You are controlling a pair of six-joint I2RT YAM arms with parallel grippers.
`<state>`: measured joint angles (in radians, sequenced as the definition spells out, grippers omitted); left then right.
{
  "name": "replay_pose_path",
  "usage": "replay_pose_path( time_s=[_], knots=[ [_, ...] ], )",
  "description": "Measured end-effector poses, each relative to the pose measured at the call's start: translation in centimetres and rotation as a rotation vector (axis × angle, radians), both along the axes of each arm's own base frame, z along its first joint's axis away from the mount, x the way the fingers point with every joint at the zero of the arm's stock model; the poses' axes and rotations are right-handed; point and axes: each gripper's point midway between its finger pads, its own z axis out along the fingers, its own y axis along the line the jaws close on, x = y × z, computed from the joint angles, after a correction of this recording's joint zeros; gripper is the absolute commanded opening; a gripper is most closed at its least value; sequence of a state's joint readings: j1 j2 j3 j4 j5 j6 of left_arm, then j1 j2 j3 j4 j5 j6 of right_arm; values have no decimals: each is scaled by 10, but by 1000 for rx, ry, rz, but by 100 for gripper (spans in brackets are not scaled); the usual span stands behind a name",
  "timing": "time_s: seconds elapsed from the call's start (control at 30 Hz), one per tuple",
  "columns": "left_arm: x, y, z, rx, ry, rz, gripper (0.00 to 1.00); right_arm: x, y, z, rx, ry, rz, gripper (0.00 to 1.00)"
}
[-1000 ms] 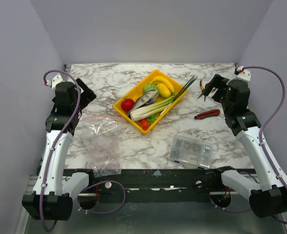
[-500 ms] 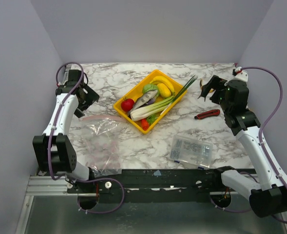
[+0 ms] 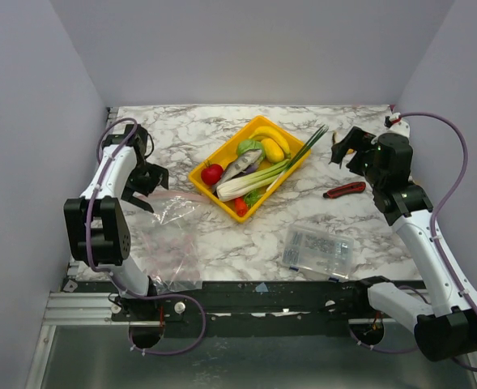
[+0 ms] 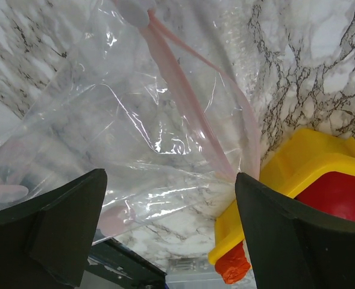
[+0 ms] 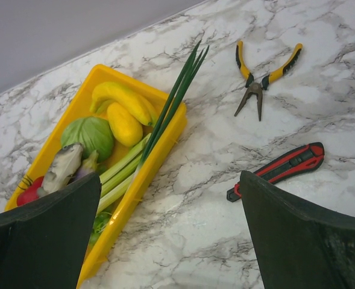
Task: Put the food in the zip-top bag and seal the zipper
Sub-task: Pick up the zipper food storage bag at the center of the board.
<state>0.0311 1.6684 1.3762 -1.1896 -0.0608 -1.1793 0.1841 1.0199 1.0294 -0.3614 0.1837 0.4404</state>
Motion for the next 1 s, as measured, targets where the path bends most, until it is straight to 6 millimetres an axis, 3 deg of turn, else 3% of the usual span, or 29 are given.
replay_pose_path(
  time_s=[0.37,0.57,0.77,0.8,0.9,1.0],
  knots=[
    [13,-10,-20,-59,57,43,87,-1,7,-1,39,10,23,100],
    [12,-11,-35,-53,103,22,78,-1,12,-5,63,24,37,100],
    [8,-14,-42,-40,114,-15,46,-2,15,-15,87,65,37,100],
    [7,-14,-43,-37,118,-22,38,-2,16,-15,93,69,37,100],
    [5,-9,-45,-9,120,-37,0,-3,21,-20,105,87,63,100],
    [6,3,-40,56,99,-74,0,-1,35,-31,98,128,106,100]
  ],
)
